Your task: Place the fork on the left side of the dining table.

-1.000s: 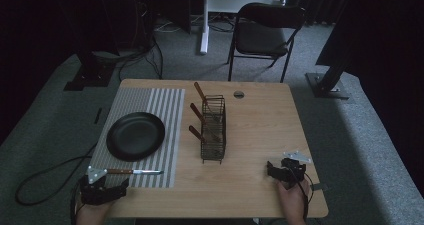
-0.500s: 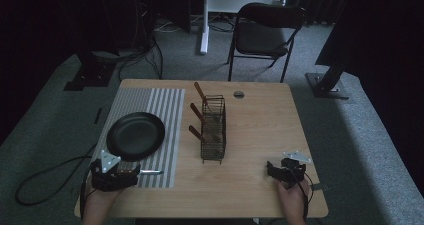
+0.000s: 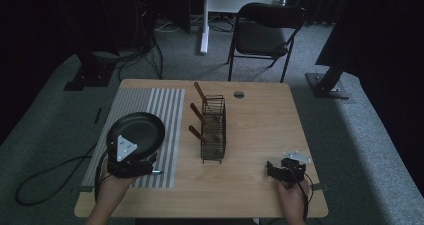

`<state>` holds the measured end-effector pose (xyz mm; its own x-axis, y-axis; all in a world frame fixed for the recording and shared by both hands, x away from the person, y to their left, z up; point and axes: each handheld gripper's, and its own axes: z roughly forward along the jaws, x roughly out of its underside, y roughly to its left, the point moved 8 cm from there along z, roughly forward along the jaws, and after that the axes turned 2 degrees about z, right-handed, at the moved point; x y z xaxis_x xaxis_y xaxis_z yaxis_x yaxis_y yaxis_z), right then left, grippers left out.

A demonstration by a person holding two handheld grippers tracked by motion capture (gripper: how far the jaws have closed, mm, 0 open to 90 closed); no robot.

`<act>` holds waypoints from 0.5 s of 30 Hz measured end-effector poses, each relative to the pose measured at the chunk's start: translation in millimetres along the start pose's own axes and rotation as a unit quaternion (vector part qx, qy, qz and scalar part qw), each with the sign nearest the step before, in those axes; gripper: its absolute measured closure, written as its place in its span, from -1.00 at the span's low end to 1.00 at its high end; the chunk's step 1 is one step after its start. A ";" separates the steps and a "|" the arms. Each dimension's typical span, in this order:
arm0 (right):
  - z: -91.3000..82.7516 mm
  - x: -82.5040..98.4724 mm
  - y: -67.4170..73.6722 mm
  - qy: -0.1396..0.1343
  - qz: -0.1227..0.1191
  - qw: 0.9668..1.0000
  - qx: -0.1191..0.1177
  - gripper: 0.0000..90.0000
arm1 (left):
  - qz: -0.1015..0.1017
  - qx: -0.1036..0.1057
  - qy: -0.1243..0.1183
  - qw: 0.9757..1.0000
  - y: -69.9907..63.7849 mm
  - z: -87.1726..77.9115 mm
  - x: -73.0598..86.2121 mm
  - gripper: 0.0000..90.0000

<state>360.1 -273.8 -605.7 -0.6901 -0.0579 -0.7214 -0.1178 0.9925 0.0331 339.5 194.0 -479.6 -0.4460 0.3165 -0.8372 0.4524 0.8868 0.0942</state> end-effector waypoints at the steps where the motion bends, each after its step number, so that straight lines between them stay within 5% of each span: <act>1: 0.0 0.0 0.0 0.000 0.000 1.000 0.000 -0.72 | 0.001 0.004 -0.003 1.000 -0.4 1.6 -3.6 -0.91; 15: 0.5 -0.5 0.3 0.000 -0.001 1.000 0.000 -0.72 | 0.018 0.062 -0.006 0.998 -21.8 21.9 -45.0 -0.91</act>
<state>360.7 -273.4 -605.7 -0.6899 -0.0591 -0.7215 -0.1190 0.9924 0.0326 366.6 153.0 -455.8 -0.4185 0.3425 -0.8412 0.5610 0.8259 0.0571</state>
